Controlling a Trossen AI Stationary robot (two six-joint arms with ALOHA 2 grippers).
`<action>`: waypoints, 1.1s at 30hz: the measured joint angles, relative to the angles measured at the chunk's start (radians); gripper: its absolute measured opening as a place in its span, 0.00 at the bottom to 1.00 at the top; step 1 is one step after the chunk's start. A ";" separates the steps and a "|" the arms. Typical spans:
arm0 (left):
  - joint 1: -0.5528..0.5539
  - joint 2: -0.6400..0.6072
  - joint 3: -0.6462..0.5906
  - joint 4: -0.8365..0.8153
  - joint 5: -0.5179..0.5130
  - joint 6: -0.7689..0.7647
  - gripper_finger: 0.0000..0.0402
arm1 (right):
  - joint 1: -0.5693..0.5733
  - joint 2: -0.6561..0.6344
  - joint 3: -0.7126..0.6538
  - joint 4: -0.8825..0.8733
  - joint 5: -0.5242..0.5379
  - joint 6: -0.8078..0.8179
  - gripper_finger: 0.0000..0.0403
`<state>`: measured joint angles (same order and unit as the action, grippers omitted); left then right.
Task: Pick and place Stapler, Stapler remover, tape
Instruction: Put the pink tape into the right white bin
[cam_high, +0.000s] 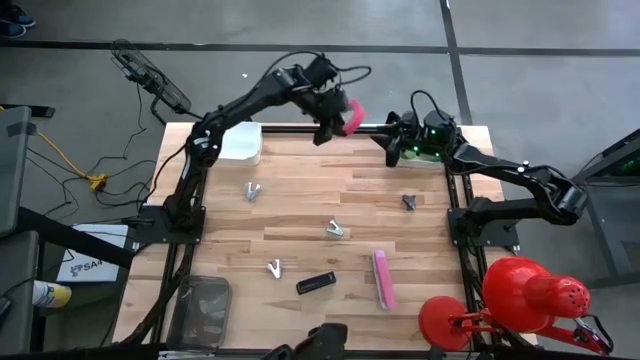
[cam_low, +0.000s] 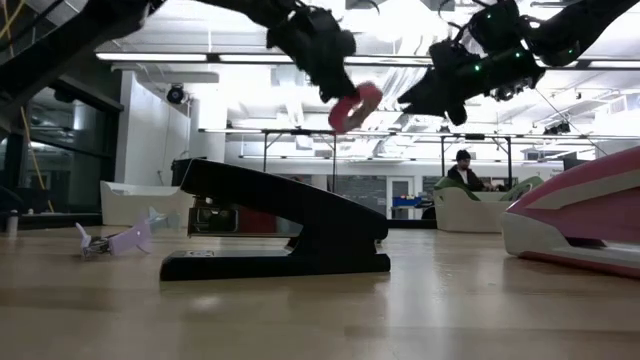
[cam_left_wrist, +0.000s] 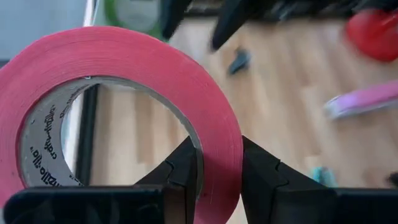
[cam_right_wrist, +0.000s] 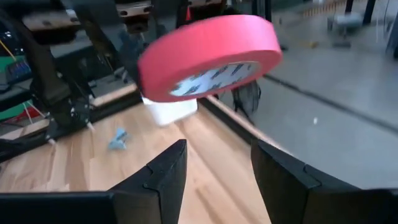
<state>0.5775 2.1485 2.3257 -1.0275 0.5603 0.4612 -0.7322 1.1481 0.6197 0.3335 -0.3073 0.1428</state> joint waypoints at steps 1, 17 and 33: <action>0.000 -0.011 0.000 0.006 0.026 -0.016 0.20 | 0.000 0.000 0.000 0.021 0.000 -0.011 0.42; -0.002 -0.035 0.000 0.337 0.415 -0.266 0.20 | 0.000 0.000 0.000 0.268 0.066 -0.015 0.42; -0.002 -0.035 0.000 0.350 0.398 -0.284 0.20 | 0.000 0.004 0.000 0.334 0.106 0.033 0.46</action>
<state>0.5755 2.1139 2.3257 -0.6771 0.9585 0.1776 -0.7322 1.1520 0.6197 0.6675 -0.2017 0.1757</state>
